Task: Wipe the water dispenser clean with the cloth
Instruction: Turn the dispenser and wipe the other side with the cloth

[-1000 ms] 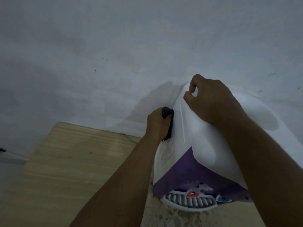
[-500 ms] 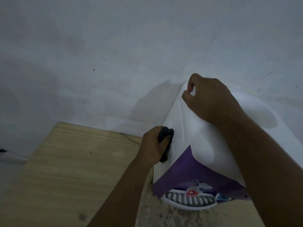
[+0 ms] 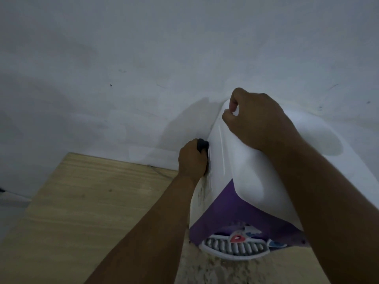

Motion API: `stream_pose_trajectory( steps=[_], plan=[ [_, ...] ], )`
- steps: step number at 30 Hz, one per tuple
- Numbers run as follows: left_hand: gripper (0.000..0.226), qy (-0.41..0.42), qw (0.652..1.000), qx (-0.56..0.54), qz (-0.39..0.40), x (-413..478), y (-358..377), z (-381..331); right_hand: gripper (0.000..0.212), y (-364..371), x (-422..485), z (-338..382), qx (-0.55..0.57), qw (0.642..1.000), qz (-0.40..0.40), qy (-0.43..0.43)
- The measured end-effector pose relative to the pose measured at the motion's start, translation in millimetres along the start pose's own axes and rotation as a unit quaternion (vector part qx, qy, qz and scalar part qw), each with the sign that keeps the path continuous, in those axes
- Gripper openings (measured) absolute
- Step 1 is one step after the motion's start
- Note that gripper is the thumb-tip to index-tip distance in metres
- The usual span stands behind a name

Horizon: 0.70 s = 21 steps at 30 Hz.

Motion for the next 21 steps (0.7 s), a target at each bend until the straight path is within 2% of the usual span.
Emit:
stream_pose_trajectory(
  steps=[7,11,14,17,21],
  plan=[
    [0.019,-0.041,0.996,-0.052,0.053,-35.3,-1.1,6.0,0.019,1.3,0.0,-0.3,0.004,1.000,0.010,0.000],
    [0.012,-0.037,0.985,-0.152,0.068,-71.7,-4.0,10.8,0.019,-0.6,-1.5,1.0,0.000,1.000,0.007,-0.004],
    [0.014,-0.032,0.983,-0.157,0.087,-70.9,-4.6,12.2,0.019,-0.7,-2.4,1.9,0.001,1.000,0.003,-0.007],
    [0.022,-0.037,0.986,-0.154,0.054,-67.0,-3.7,13.1,0.019,0.4,-1.6,0.7,0.001,1.000,0.003,-0.005],
    [0.009,-0.037,0.991,-0.127,0.002,-57.0,-5.1,7.2,0.019,0.8,-0.5,-1.6,0.007,1.000,0.000,-0.001]
  ],
)
Point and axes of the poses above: each hand's wrist, its own x-axis towards the middle knuckle, its own y-axis out of the palm, z = x × y, the point moved 9 cm from there along x, towards the middle knuckle, and after that the axes turned 8 degrees about z, right-handed, at the moved point
